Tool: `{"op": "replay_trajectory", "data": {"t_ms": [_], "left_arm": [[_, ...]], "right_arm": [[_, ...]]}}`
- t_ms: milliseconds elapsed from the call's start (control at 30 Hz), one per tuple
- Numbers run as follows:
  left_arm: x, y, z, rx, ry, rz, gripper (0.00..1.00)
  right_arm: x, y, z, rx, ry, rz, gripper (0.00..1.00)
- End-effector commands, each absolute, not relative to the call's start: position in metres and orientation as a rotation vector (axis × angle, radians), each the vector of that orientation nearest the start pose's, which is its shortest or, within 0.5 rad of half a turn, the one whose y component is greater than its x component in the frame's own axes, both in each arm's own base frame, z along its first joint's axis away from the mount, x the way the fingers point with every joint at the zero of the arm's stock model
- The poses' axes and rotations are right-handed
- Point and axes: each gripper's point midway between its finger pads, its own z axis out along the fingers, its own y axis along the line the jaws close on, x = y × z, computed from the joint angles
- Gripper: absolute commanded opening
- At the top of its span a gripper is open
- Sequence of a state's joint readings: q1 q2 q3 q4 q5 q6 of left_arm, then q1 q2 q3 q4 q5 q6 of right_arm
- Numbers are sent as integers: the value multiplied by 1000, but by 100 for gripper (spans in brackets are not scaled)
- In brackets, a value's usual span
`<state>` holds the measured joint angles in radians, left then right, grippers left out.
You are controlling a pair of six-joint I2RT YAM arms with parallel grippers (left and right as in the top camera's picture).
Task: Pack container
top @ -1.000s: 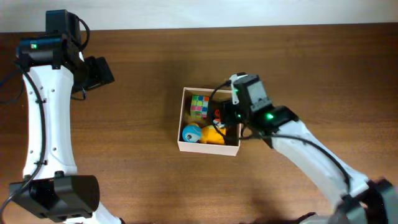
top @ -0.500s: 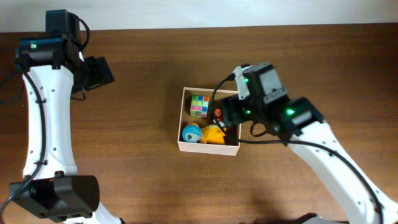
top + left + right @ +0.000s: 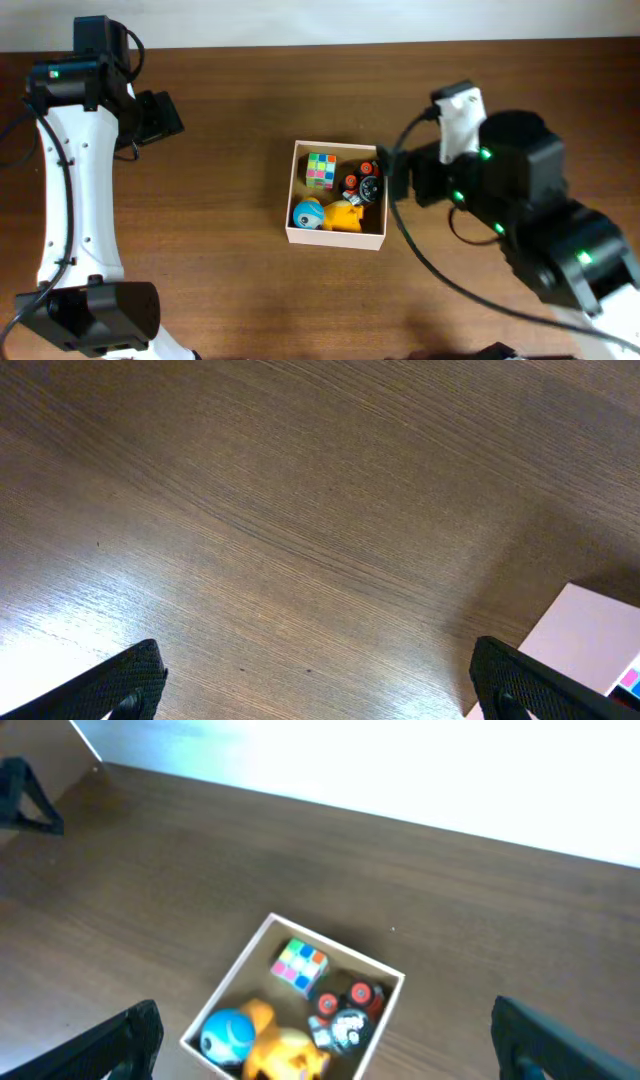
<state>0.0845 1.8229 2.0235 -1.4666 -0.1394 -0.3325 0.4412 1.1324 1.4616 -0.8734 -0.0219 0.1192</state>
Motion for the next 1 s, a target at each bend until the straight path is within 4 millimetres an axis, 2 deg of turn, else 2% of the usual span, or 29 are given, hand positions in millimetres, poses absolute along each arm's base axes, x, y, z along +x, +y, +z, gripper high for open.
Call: {"op": "replay_trajectory", "data": {"t_ms": [0, 133, 200, 267, 367, 467, 567, 633, 733, 967], "left_arm": [[382, 58, 260, -595, 2707, 145, 99], [382, 58, 260, -595, 2707, 145, 99], [382, 58, 260, -595, 2707, 145, 99], [382, 58, 260, -595, 2707, 145, 99], [382, 58, 260, -595, 2707, 145, 99], [382, 58, 260, -595, 2707, 145, 99], [382, 58, 260, -595, 2707, 145, 99], [382, 58, 260, -595, 2707, 145, 99], [382, 58, 260, -595, 2707, 145, 99], [382, 58, 260, -595, 2707, 145, 99]], "right_arm": [[297, 117, 369, -278, 2092, 209, 99], [286, 78, 388, -150, 2028, 36, 99], [271, 58, 400, -93, 1987, -25, 99], [255, 48, 406, -79, 1968, -31, 99], [231, 29, 404, -48, 1976, -45, 99], [213, 9, 393, 12, 1994, -68, 99], [200, -10, 374, 88, 2007, -101, 99], [193, -21, 352, 138, 2023, -133, 99], [192, -31, 318, 191, 2025, -167, 99], [206, -22, 240, 180, 2000, -94, 99]]}}
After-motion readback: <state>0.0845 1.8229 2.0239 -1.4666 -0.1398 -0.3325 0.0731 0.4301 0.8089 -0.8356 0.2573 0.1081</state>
